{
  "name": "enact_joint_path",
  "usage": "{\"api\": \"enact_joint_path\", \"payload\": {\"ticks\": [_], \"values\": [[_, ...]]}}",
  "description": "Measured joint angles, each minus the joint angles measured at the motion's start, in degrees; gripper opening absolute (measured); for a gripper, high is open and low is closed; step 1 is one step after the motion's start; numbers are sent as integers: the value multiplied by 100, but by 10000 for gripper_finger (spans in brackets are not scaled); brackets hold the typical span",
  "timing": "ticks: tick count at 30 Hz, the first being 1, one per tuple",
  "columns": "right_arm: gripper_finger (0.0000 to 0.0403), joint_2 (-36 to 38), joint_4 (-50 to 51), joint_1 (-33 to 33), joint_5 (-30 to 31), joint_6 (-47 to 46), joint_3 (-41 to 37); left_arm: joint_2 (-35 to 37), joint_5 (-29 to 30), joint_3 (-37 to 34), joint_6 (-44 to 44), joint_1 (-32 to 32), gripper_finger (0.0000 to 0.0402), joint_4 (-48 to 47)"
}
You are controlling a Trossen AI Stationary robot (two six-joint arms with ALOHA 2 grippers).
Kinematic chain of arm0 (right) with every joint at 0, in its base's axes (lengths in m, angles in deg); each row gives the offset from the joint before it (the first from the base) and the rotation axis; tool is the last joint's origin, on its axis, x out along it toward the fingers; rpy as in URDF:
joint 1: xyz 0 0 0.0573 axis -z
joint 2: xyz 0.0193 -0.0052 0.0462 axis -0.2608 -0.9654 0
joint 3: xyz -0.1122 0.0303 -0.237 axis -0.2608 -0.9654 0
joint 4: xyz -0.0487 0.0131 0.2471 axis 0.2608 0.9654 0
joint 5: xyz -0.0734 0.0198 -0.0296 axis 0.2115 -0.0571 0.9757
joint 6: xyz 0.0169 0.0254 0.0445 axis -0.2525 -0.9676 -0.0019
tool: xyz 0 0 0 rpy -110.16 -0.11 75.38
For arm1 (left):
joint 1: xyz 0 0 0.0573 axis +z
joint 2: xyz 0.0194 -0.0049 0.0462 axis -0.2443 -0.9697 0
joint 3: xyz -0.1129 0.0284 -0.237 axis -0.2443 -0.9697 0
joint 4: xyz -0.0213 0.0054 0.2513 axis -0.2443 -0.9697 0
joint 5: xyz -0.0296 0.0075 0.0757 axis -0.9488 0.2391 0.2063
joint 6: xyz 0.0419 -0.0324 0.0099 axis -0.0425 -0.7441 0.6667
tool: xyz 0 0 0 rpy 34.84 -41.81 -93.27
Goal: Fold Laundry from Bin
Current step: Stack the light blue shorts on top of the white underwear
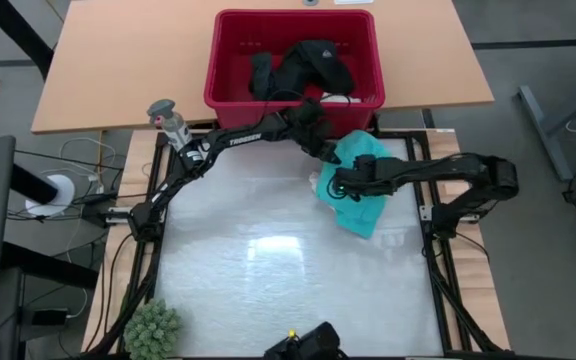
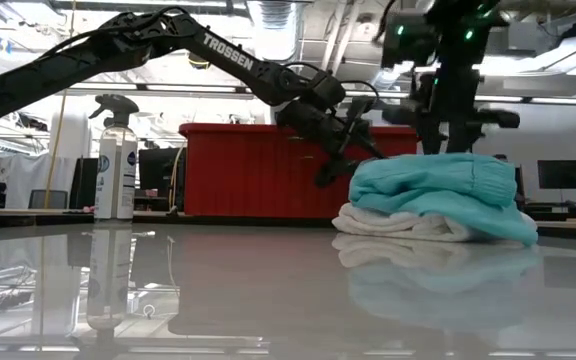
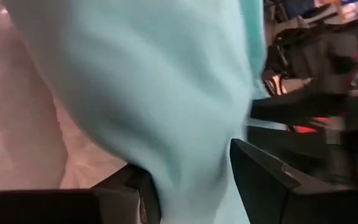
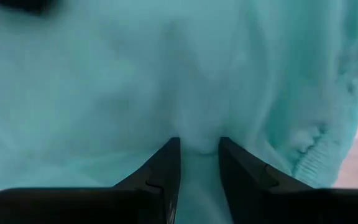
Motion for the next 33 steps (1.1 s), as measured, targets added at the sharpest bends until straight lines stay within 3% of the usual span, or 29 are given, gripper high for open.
{"api": "enact_joint_path", "payload": {"ticks": [9, 12, 17, 21, 26, 29, 33], "values": [[134, -778, 7, 190, -678, 255, 10, 12, -583, 4, 7, 475, 160, -482], [134, -838, -4, 262, -772, 235, 30, 27, -629, 11, 361, 592, 160, -938], [134, -278, 39, 199, -432, 272, 289, 37, -269, 17, 1125, 546, 159, -1681], [134, 353, 47, 225, -80, 328, 415, 37, -162, 17, 1197, 380, 156, -2007], [134, 1120, 186, 228, 73, 321, 422, 9, 338, 0, 1154, 200, 139, -2786], [134, 1506, 220, 136, 86, 318, 422, 9, 1103, 0, 1713, 5, 125, -3226], [134, 1892, 216, -1, 151, 313, 422, 7, 1860, -2, 1882, -386, 94, -2973]]}}
